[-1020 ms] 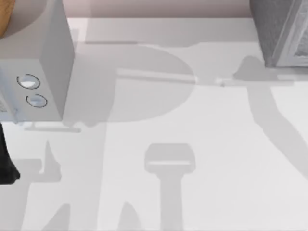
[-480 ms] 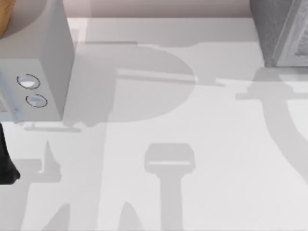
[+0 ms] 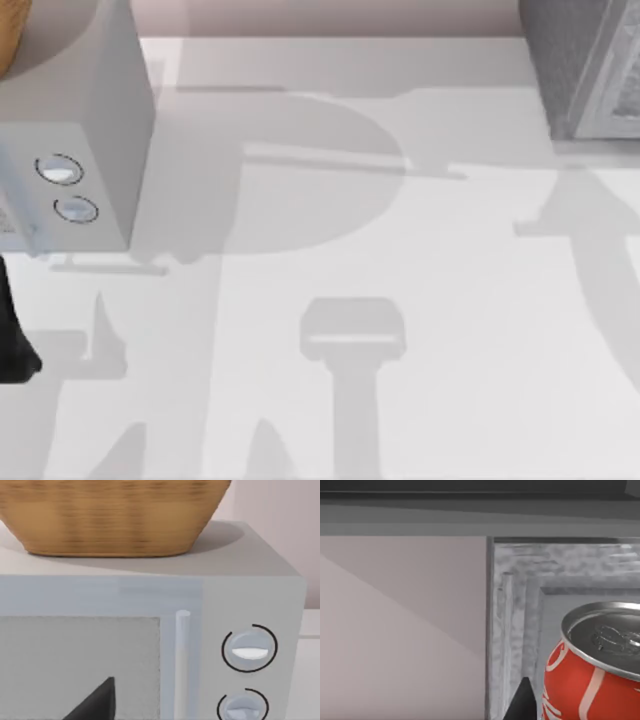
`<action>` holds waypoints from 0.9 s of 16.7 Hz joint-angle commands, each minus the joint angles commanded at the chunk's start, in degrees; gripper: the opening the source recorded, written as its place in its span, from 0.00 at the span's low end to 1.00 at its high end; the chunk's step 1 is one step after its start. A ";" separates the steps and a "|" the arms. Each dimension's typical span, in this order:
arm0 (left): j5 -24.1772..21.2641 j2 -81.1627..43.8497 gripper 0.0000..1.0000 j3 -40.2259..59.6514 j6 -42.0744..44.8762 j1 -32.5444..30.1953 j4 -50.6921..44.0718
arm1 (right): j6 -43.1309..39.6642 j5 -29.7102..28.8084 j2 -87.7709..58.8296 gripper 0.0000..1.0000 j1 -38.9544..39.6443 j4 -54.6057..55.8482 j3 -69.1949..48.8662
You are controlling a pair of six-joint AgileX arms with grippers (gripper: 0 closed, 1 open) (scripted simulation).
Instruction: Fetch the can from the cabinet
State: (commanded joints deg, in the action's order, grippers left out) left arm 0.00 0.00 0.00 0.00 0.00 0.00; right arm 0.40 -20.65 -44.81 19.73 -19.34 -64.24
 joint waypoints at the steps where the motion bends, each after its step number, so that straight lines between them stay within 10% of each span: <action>1: 0.00 0.00 1.00 0.00 0.00 0.00 0.00 | 0.01 0.56 1.29 0.00 -0.56 0.59 1.72; 15: 0.00 0.00 1.00 0.00 0.00 0.00 0.00 | -0.23 8.66 18.77 0.00 -8.05 8.22 26.38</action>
State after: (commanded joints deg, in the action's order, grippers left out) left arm 0.00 0.00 0.00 0.00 0.00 0.00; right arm 0.17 -11.99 -26.05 11.67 -11.12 -37.86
